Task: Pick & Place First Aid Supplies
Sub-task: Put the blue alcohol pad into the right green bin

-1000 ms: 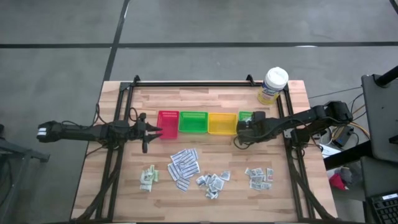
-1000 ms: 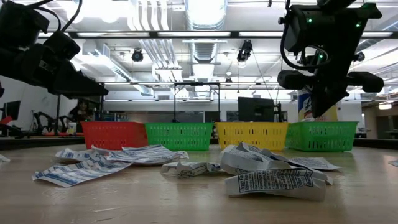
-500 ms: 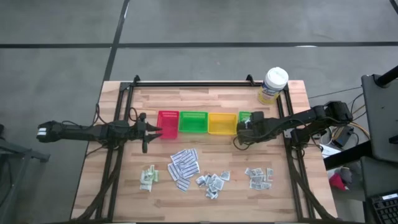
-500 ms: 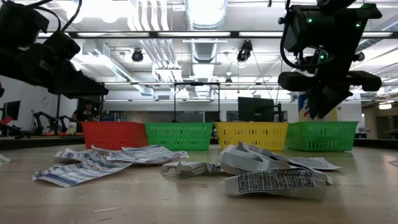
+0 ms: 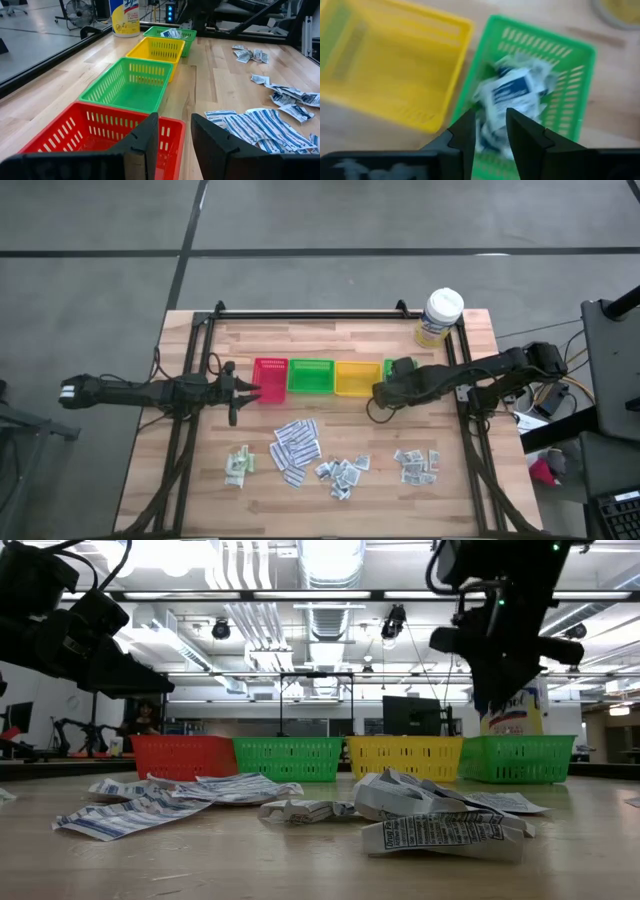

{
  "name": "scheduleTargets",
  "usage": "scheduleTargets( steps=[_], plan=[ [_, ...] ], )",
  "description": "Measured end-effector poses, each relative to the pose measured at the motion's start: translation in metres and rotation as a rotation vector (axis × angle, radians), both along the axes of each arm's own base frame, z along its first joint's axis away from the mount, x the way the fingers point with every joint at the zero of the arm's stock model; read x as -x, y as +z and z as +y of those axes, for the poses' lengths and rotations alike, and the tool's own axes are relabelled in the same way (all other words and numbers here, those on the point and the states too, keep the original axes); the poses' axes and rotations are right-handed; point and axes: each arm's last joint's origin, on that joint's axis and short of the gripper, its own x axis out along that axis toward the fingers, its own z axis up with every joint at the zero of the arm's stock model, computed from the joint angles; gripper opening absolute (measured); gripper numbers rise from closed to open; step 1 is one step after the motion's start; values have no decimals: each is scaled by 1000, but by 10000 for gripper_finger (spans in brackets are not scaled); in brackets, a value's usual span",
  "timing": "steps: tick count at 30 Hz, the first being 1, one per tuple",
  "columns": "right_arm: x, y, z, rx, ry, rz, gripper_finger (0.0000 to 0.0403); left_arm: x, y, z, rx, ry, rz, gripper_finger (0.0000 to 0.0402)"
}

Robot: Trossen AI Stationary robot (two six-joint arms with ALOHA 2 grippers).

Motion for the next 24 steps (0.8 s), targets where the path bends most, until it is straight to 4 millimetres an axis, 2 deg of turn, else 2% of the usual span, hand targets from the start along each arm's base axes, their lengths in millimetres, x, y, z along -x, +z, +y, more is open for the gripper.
scheduleTargets(
  steps=[9, 17, 24],
  plan=[
    [-10, 7, 32, -110, 209, -74, 79, 0, 0, 0, 0, 0, 0, 113],
    [-19, 12, 69, -77, 544, -181, 68, 0, 0, 0, 0, 0, 0, 113],
    [-22, 14, 92, -52, 802, -236, 72, 0, 0, 0, 0, 0, 0, 113]
  ],
)
